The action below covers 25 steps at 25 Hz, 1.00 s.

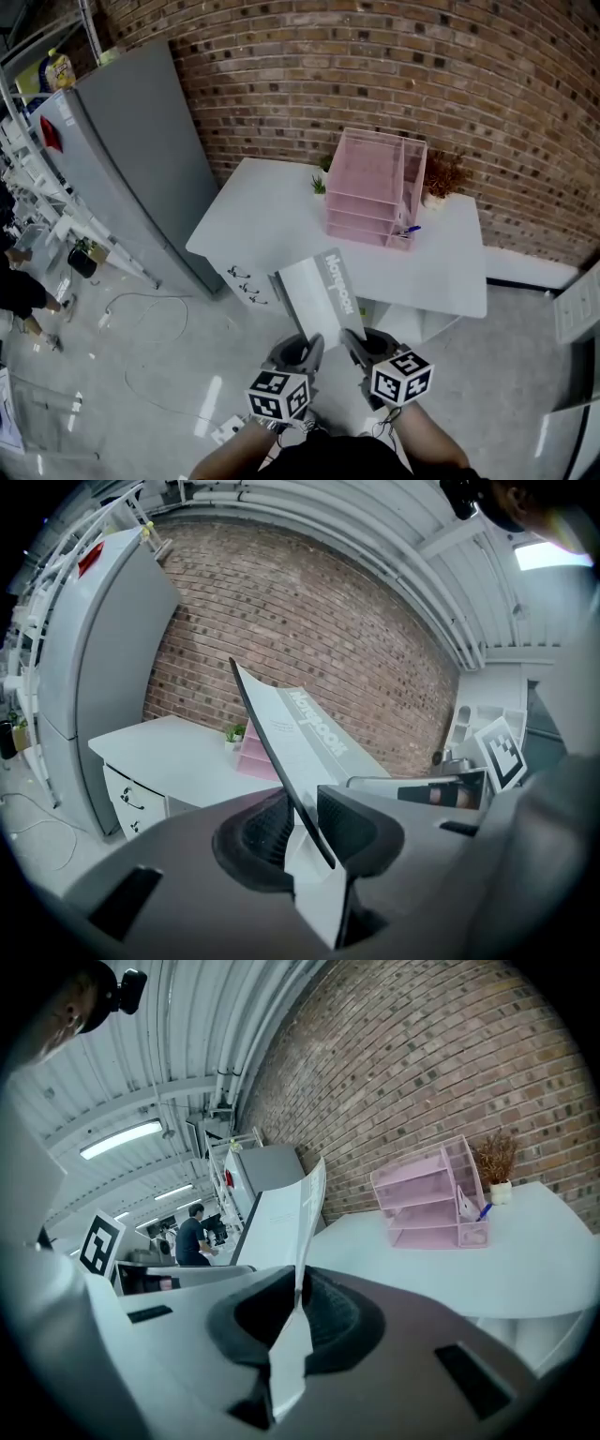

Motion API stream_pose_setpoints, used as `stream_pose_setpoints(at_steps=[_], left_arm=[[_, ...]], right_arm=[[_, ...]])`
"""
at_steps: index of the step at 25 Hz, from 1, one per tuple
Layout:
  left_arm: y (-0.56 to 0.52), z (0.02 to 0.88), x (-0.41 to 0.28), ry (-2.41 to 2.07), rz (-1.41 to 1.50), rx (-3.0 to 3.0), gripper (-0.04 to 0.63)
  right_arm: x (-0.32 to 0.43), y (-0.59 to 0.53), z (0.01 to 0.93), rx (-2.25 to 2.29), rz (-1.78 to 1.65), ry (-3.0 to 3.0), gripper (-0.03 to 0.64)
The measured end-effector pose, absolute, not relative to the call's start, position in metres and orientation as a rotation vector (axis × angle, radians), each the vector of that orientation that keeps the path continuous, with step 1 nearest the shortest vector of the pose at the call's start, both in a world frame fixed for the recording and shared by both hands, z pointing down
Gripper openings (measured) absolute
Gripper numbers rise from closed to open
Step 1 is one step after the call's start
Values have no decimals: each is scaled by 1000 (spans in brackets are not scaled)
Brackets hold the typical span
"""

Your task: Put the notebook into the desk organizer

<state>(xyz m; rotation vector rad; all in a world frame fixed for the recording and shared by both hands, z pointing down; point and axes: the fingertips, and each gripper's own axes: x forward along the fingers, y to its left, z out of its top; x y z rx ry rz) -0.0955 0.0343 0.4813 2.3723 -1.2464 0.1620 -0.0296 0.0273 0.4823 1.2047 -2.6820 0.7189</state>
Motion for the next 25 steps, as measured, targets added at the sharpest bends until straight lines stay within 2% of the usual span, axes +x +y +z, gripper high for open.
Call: stream_pose_setpoints(at_steps=[14, 25], left_arm=[[11, 485, -159, -1266, 149, 2351, 80], [-8, 497, -160, -1297, 144, 2307, 80]], right_arm=[[-94, 0, 486, 1153, 736, -2676, 28], [-95, -22, 499, 1084, 777, -2675, 28]])
